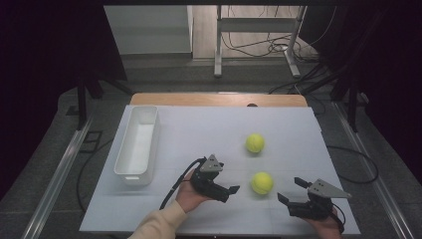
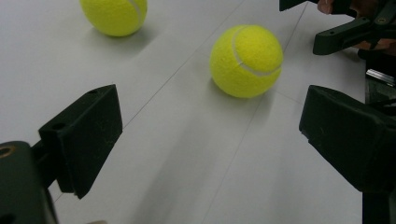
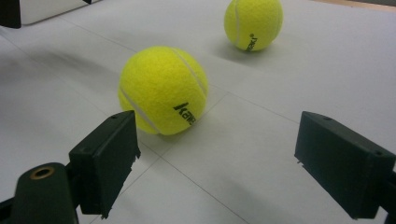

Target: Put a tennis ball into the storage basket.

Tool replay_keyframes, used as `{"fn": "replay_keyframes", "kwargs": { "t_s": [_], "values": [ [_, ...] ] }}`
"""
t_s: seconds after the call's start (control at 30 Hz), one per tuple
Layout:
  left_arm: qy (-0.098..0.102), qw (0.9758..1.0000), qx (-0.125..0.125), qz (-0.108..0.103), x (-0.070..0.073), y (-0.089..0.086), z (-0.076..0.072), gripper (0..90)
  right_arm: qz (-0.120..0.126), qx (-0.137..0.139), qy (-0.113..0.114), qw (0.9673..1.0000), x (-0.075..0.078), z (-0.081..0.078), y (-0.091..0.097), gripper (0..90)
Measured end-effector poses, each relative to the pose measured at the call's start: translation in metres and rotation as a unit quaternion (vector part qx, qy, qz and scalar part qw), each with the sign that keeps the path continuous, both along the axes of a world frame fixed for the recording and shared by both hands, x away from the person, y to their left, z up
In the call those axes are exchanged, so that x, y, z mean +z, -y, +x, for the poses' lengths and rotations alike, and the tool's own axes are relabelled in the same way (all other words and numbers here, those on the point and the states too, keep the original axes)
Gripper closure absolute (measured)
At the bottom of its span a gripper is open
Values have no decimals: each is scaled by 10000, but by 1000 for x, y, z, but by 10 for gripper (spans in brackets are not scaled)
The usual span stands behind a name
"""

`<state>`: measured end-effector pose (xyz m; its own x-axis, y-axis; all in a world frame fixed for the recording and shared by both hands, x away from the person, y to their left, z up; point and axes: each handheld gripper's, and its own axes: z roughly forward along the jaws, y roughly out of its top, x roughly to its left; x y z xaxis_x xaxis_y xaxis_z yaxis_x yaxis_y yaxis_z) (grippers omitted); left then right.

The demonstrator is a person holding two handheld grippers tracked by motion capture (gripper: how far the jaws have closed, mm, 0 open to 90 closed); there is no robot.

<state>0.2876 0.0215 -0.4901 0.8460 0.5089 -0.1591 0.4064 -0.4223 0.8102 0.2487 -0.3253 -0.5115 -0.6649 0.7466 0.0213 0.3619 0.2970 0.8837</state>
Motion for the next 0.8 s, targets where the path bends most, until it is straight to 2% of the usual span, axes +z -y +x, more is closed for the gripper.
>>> {"fn": "replay_keyframes", "kwargs": {
  "t_s": [0.8],
  "values": [
    [-88,9996,-268,72,-5,26,6,68,21,-22,14,10000,1,0,1,136]
  ]
}}
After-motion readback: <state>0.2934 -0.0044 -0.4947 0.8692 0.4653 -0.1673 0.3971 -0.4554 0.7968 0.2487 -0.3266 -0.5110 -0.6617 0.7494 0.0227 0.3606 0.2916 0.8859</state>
